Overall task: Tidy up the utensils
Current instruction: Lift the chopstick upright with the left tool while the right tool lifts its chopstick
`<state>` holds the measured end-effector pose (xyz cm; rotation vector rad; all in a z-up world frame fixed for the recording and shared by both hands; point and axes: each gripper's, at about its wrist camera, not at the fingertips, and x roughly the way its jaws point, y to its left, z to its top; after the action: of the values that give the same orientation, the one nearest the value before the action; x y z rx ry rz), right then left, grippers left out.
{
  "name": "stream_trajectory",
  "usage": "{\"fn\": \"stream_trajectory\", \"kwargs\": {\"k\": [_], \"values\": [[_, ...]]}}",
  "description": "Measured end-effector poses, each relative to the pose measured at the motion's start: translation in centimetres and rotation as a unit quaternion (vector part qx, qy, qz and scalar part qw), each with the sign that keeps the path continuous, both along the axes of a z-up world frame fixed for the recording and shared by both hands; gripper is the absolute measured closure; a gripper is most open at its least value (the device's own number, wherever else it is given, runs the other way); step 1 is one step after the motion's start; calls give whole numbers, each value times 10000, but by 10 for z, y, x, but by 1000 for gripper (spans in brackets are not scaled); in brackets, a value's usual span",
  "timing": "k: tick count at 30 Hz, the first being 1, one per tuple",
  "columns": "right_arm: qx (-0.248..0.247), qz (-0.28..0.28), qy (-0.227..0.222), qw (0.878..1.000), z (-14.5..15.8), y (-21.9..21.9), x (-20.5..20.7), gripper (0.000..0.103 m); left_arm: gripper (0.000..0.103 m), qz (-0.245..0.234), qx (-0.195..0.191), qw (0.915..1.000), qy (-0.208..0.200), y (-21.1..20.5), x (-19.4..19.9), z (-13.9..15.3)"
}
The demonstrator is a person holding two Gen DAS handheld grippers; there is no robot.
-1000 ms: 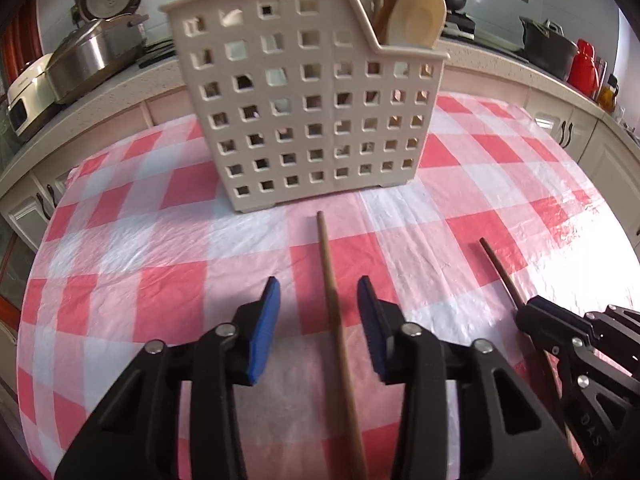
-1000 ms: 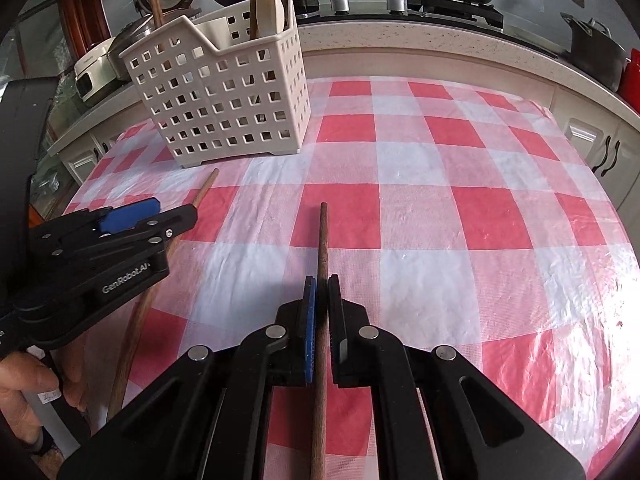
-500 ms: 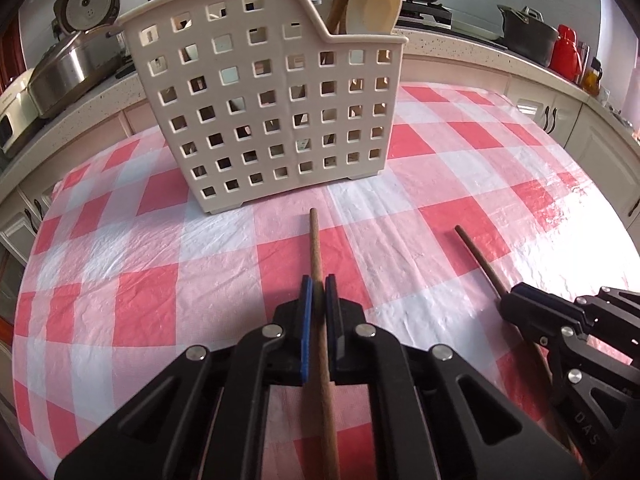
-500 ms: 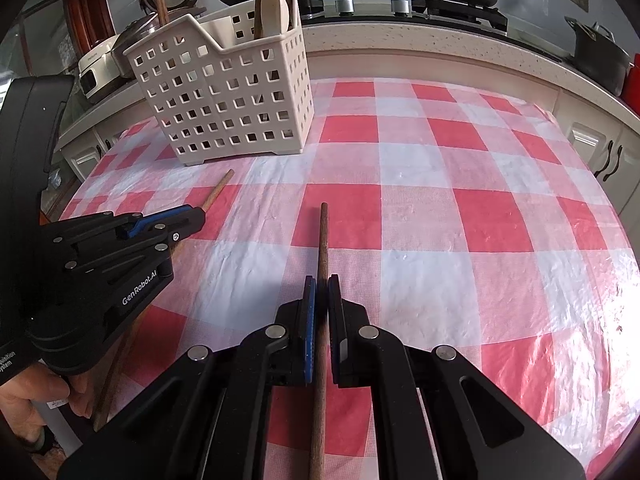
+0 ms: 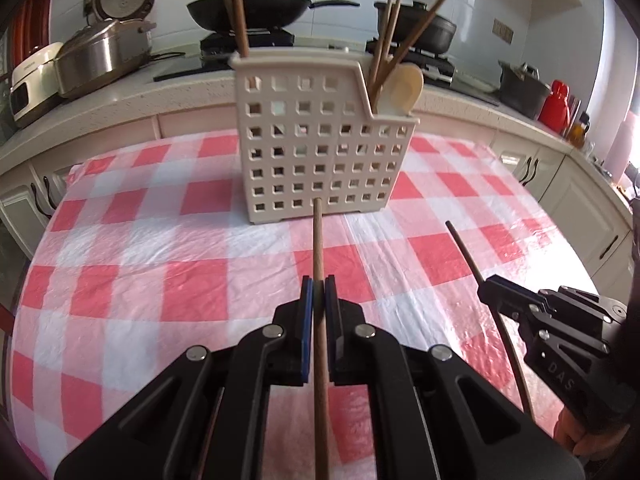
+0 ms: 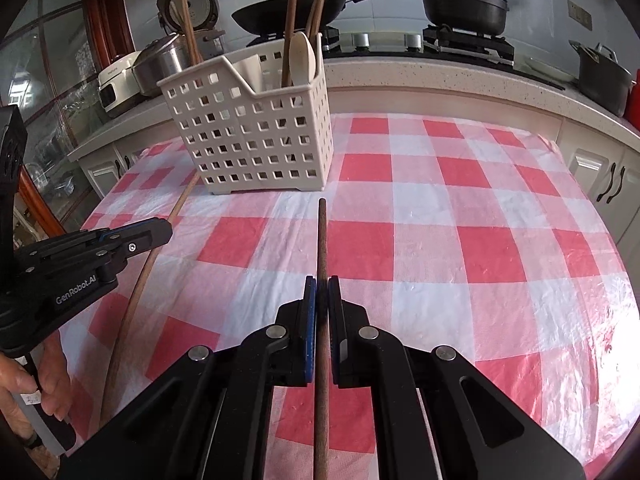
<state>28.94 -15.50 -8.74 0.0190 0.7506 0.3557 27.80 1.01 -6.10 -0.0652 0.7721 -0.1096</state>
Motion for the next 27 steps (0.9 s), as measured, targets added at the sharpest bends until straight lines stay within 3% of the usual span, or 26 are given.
{"fn": "stream_trajectory", "kwargs": {"k": [14,27], "values": [[281,244,-1013,9942,59,6,-38,97,97,9,58,9942,-1072,10,-69,66],[264,437,-1832,9817,99,5,-84,97,97,69,282,9870,-1579,5,-111,93]]}}
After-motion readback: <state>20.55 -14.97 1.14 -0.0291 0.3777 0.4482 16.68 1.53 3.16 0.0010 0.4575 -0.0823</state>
